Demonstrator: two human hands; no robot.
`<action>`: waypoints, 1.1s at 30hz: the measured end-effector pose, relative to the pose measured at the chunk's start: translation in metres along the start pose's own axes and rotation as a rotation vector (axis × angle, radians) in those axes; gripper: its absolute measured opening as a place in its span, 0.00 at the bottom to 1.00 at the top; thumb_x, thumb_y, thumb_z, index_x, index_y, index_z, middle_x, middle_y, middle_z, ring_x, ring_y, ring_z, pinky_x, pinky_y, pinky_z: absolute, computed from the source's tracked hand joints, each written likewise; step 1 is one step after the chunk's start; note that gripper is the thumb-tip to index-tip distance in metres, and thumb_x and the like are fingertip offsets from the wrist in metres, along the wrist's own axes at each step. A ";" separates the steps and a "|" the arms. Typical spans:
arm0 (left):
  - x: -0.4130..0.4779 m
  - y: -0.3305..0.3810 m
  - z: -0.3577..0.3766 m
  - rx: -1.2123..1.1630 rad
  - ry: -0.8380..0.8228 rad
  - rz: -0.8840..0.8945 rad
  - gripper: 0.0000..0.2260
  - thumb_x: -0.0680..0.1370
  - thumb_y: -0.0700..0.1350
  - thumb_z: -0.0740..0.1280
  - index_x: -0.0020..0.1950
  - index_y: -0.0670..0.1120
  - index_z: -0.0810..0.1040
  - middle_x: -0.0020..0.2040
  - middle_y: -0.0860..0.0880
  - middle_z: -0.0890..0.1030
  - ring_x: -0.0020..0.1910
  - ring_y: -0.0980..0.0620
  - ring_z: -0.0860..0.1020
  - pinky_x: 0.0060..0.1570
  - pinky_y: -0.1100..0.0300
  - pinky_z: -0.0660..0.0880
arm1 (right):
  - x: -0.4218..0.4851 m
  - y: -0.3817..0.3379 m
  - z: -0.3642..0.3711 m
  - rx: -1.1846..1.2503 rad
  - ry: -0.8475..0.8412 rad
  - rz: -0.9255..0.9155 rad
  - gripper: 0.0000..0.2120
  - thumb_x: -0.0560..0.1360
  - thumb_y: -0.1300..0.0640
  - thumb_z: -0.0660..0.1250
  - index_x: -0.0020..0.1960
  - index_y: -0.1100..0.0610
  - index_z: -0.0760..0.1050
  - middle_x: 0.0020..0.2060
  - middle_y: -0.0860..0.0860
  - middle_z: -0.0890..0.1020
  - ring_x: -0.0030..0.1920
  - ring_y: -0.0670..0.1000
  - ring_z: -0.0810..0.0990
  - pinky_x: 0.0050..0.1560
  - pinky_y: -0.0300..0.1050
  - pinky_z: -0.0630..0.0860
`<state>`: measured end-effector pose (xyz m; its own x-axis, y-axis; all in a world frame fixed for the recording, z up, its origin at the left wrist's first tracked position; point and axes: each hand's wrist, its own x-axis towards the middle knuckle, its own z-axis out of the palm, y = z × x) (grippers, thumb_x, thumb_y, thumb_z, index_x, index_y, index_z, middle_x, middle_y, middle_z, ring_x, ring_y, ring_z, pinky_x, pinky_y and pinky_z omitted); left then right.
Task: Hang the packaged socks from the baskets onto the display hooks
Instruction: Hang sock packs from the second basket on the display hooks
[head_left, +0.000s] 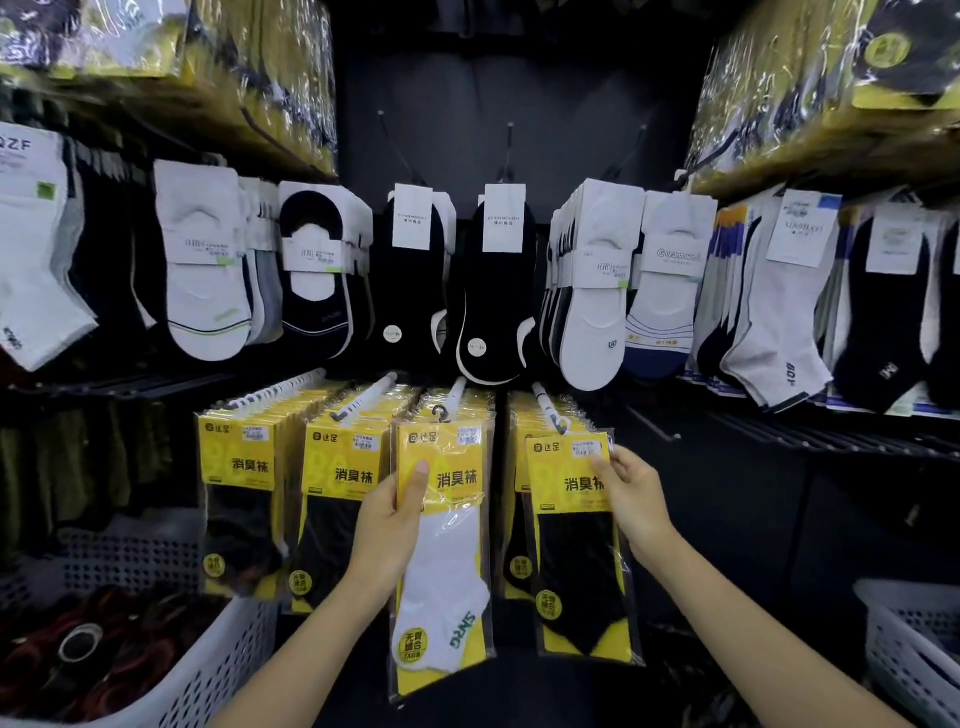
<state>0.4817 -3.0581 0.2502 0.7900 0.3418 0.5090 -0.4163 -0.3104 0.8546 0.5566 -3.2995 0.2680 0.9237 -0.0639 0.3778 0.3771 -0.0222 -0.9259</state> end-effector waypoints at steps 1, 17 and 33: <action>0.000 -0.001 0.000 -0.002 -0.001 0.005 0.21 0.78 0.55 0.60 0.31 0.46 0.59 0.23 0.55 0.58 0.21 0.59 0.59 0.22 0.70 0.58 | 0.003 0.002 0.001 -0.002 -0.016 -0.004 0.07 0.80 0.59 0.62 0.51 0.53 0.79 0.44 0.48 0.86 0.45 0.45 0.85 0.43 0.38 0.80; -0.003 -0.005 0.015 -0.002 -0.062 -0.043 0.22 0.79 0.57 0.59 0.32 0.42 0.68 0.22 0.55 0.62 0.23 0.59 0.61 0.26 0.69 0.58 | 0.018 0.045 0.018 -0.196 0.273 0.134 0.09 0.74 0.57 0.70 0.52 0.61 0.77 0.46 0.53 0.81 0.51 0.53 0.81 0.53 0.47 0.78; -0.029 0.007 0.077 -0.154 -0.453 -0.107 0.09 0.80 0.50 0.61 0.55 0.51 0.79 0.49 0.50 0.85 0.48 0.55 0.83 0.47 0.64 0.78 | -0.052 0.017 0.018 0.175 -0.013 0.059 0.08 0.77 0.57 0.65 0.56 0.55 0.77 0.48 0.50 0.85 0.48 0.47 0.84 0.43 0.37 0.80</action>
<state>0.4912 -3.1383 0.2334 0.9342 -0.0662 0.3504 -0.3565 -0.1483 0.9224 0.5169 -3.2783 0.2324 0.9448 -0.0472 0.3243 0.3276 0.1548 -0.9320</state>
